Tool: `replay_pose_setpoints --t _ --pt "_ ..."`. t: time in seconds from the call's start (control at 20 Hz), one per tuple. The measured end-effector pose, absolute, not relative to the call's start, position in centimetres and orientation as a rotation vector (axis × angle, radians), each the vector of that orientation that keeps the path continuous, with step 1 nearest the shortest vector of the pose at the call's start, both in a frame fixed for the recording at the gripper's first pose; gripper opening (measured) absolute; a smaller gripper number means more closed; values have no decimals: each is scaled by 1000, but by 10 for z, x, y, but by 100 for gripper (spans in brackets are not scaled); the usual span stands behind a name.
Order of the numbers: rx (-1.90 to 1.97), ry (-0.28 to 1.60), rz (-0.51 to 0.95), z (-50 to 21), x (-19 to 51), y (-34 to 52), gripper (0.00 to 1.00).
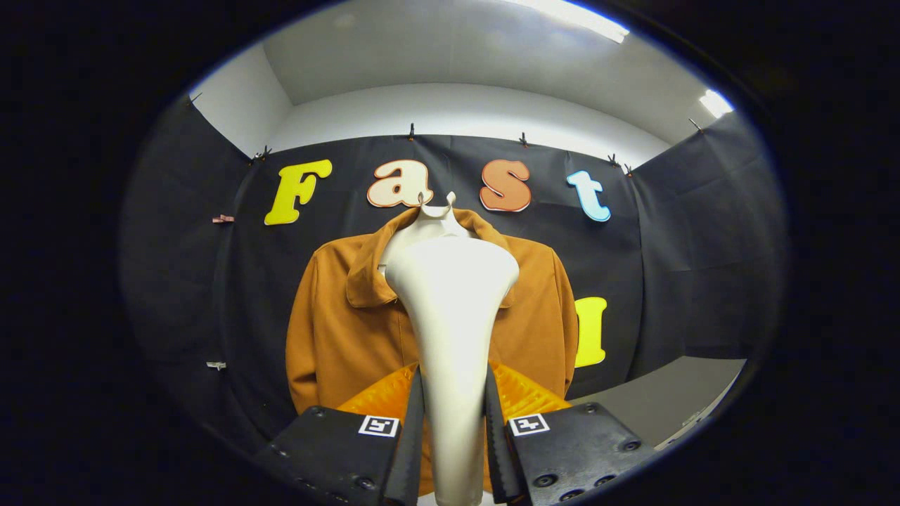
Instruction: Iron the clothes twice with a garment steamer, once on the left side and once on the right side.
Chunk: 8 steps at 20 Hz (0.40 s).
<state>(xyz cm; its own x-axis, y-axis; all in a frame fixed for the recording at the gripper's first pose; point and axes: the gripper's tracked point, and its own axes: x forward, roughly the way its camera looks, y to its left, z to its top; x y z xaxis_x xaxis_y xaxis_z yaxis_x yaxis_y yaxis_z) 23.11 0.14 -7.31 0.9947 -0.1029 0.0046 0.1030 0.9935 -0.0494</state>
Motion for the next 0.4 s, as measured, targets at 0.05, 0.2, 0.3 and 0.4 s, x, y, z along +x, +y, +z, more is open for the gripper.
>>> replay_pose_setpoints --t 0.05,0.2,0.3,0.4 --pt "-48 0 -101 -73 231 2 42" --pt "-45 4 -104 -74 229 0 42" --pt "-46 4 -110 -73 228 -1 42" --pt "-47 4 -115 -72 225 -4 42"
